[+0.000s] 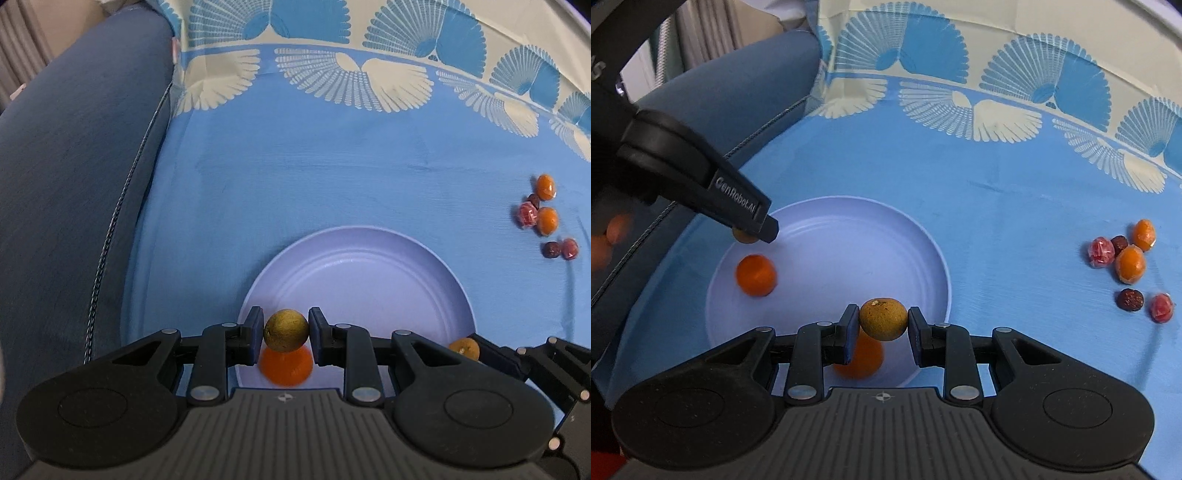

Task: Organize fruits
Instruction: 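Carry the yellow fruit over the plate and open the left tool while the right tool releases its fruit, then withdraw both tools from the plate, moving the right tool back toward the fruit cluster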

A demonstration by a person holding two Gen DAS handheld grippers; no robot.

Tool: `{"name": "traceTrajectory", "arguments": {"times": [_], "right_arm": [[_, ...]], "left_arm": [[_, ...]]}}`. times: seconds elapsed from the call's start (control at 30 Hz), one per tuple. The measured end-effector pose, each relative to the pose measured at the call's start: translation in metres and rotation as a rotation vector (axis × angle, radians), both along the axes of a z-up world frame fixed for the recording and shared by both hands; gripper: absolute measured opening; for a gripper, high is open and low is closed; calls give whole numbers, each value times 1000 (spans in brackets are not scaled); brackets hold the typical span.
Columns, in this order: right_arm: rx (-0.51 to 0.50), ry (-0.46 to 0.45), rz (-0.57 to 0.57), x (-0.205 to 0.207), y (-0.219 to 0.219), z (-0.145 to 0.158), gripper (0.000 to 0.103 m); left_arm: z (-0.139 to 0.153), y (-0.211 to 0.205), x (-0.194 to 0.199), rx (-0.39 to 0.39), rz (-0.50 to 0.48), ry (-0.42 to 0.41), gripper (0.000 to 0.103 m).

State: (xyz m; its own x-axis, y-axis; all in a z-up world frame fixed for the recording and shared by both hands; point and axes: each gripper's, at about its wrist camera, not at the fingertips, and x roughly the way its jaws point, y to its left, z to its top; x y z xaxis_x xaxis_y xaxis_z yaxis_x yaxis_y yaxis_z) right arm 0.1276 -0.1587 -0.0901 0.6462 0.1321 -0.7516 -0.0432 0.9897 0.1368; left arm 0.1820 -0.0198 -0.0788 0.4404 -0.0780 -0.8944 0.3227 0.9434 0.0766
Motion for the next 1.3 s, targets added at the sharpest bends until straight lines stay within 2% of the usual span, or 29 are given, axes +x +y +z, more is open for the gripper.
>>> {"name": "traceTrajectory", "arguments": {"times": [0.07,0.1,0.17,0.2,0.37,0.57,0.87,1.13,1.3], "right_arm": [[9,1,-8,6,-3,2,56],[9,-8,-19,6,-3,4,63],[7,-14,-29,4,-6,8,87],[8,-6,-30,1,-6,10,88],[37,59,-24,-34,-6,17,94],[66,59,-12,-84,4,40,99],[3,-101,-6,-141,16,81,102],[-7,-155,-20,-175,15,94,102],[-7,-187,-45,-186,12,100,102]], "left_arm": [[2,-3,3,23,0,-6,103],[6,-2,2,34,16,-31,102],[12,0,-3,36,16,-57,103],[13,1,-4,41,12,-44,103],[19,16,-28,45,49,6,103],[31,29,-70,79,79,26,103],[62,37,-143,89,42,-43,103],[76,43,-183,82,44,-87,103],[82,40,-194,78,38,-107,103]]}}
